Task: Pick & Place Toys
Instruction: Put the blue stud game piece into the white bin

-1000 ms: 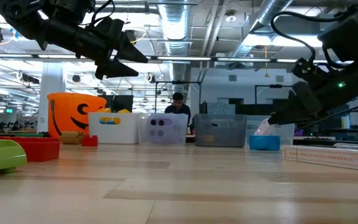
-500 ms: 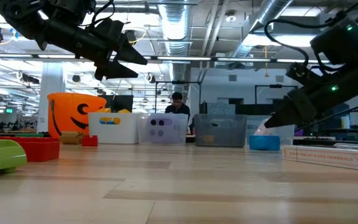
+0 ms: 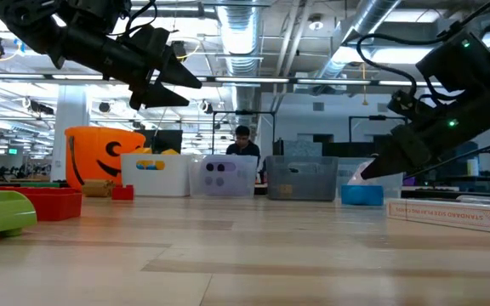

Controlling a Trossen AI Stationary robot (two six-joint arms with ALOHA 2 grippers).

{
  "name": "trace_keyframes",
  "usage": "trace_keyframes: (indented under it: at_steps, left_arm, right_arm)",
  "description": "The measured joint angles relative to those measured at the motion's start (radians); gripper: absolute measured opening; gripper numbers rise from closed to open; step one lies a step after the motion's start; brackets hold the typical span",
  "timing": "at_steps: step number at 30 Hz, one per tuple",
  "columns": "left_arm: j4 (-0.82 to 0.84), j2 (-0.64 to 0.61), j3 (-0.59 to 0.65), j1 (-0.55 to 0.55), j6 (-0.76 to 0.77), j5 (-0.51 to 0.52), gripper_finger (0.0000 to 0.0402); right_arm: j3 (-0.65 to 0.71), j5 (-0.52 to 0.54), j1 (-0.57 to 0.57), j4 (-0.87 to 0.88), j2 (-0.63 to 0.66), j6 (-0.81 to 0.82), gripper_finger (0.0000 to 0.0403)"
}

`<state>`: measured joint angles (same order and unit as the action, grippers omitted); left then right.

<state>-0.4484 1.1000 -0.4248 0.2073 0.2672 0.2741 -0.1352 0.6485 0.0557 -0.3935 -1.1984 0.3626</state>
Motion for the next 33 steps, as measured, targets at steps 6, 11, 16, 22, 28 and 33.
trace_keyframes:
  at_steps: [6, 11, 16, 22, 28, 33]
  left_arm:
    - [0.0, 0.0, 0.0, 0.0, 0.0, 0.0, 0.0325]
    - [0.0, 0.0, 0.0, 0.0, 0.0, 0.0, 0.0321]
    - [0.0, 0.0, 0.0, 0.0, 0.0, 0.0, 0.0322]
    - [0.0, 0.0, 0.0, 0.0, 0.0, 0.003, 0.0324]
    - [0.0, 0.0, 0.0, 0.0, 0.0, 0.002, 0.0323]
    - [0.0, 0.0, 0.0, 0.0, 0.0, 0.002, 0.0323]
  right_arm:
    - [0.0, -0.046, -0.039, 0.007, 0.0, -0.006, 0.04]
    - [0.0, -0.051, -0.061, 0.016, 0.0, -0.023, 0.04]
    - [0.0, -0.083, -0.061, 0.017, 0.0, -0.036, 0.04]
    - [0.0, -0.098, -0.065, 0.02, 0.0, -0.103, 0.04]
    - [0.0, -0.128, -0.087, 0.022, 0.0, -0.113, 0.04]
    - [0.0, -0.183, -0.091, 0.008, 0.0, -0.152, 0.04]
